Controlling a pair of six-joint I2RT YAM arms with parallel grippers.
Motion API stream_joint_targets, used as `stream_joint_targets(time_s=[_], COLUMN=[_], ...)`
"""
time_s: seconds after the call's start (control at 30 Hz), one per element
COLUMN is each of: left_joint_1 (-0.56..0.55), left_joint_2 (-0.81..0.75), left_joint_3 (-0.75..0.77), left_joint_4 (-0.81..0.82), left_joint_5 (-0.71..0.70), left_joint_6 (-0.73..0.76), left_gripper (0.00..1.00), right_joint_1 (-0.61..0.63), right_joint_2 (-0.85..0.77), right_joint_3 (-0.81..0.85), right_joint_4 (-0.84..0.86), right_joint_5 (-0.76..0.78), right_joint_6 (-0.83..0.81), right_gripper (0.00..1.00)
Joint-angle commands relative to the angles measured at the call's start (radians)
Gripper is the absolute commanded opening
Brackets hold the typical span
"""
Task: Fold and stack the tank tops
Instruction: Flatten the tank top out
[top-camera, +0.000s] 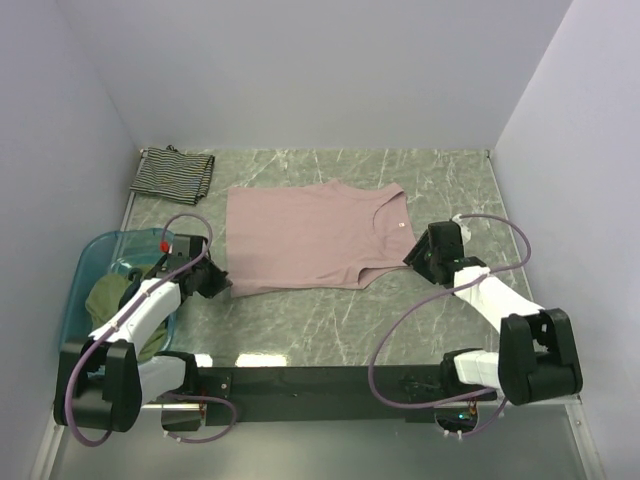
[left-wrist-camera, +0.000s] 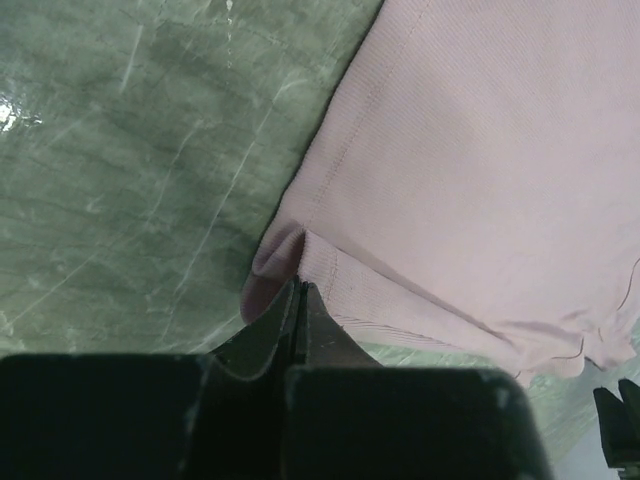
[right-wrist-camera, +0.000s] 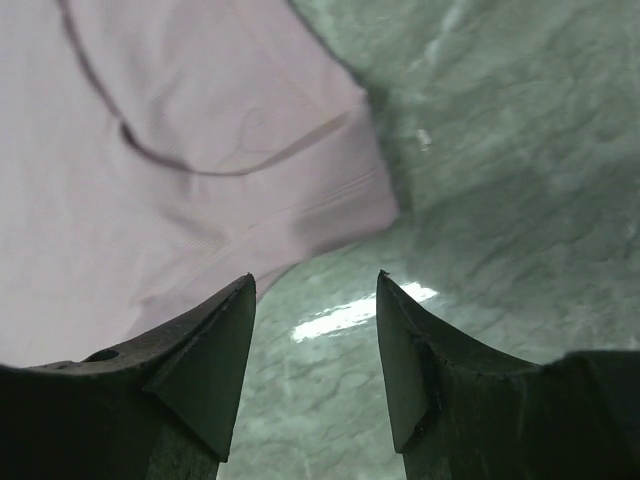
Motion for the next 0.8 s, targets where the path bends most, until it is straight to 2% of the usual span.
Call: stream_joint_targets(time_s=[0.0,0.4,0.57,0.67,0.7,0.77], left_joint_1=[-0.005,-0.005,-0.005,-0.005,-0.007,-0.013], left_joint_2=[-0.029,-0.044,-0.034,-0.049,-0.055,-0.074], left_joint_3=[-0.016,-0.01,0.002,-0.004,-0.007,-0.018], left_joint_4=[-0.023,-0.045,-0.065,-0.08,-0.083,-0.074], left_joint_5=[0.006,0.012,0.007,-0.003,-0.005,0.001], left_joint_6=[0.041,0.068,0.059,0.042,0.039,0.039], left_gripper=[0.01,0.01,0.01,0.01,0.01,0.01], right_joint_1=[-0.035,-0.09,-0.091,-0.094,-0.096,-0.117], right_joint_2=[0.042,0.161,0.212,0.229,0.222,0.208], right_joint_3=[0.03,0.089,0.115,0.132,0.138,0.149], right_joint_4=[0.006,0.014,0.032,0.014,0.008,-0.02], right_joint_5=[0.037,0.08,0.065,0.078,0.085,0.109], right_joint_6=[0.002,-0.01,-0.013,-0.022,-0.027,-0.033], right_gripper=[0.58,0.58,0.54,0.38,0.22,0.08])
